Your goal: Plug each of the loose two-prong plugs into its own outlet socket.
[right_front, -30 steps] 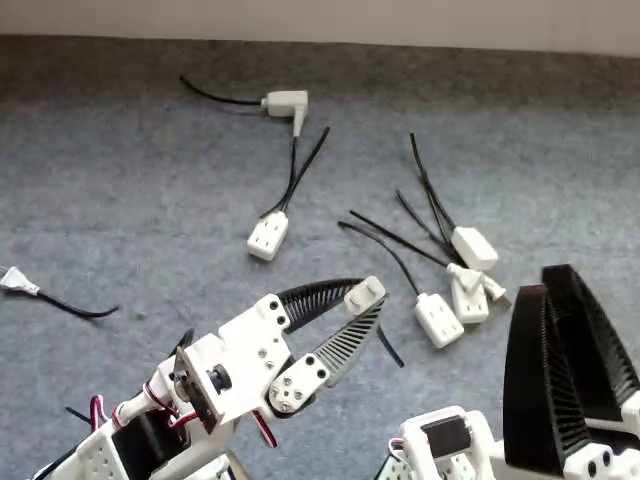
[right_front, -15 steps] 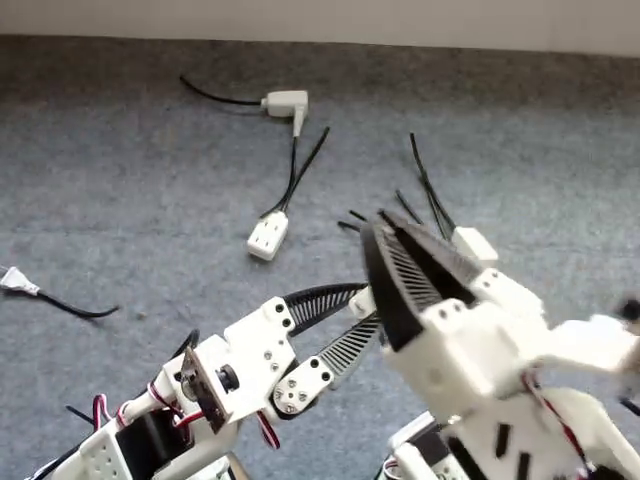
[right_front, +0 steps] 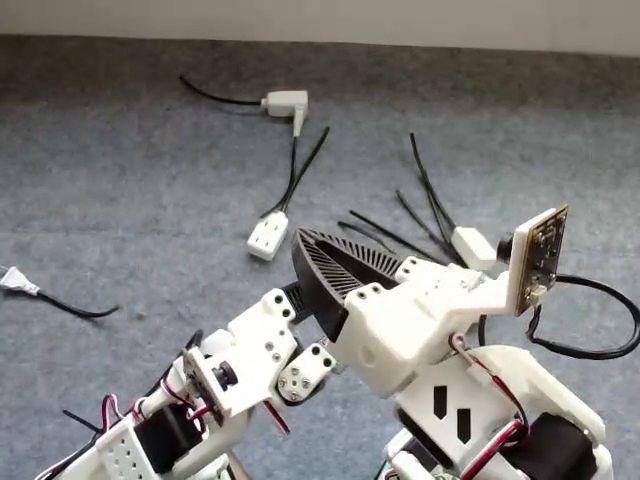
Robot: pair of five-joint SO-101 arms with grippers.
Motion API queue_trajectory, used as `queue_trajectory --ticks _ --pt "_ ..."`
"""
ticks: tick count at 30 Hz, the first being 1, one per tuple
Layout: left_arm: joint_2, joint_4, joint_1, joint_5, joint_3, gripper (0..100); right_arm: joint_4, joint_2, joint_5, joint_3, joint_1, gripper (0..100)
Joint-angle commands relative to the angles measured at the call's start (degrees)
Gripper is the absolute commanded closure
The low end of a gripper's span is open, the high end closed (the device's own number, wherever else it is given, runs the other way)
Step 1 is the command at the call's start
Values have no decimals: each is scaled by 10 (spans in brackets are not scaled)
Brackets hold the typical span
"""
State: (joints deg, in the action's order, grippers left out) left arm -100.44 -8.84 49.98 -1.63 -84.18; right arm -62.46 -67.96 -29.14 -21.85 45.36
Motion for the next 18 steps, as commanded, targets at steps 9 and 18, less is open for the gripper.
queue_trajectory --ticks 9,18 --pt "0 56 -68 -1 -1 994 -40 9 5 8 31 991" --pt "-5 56 -63 0 4 994 -43 9 77 8 31 991"
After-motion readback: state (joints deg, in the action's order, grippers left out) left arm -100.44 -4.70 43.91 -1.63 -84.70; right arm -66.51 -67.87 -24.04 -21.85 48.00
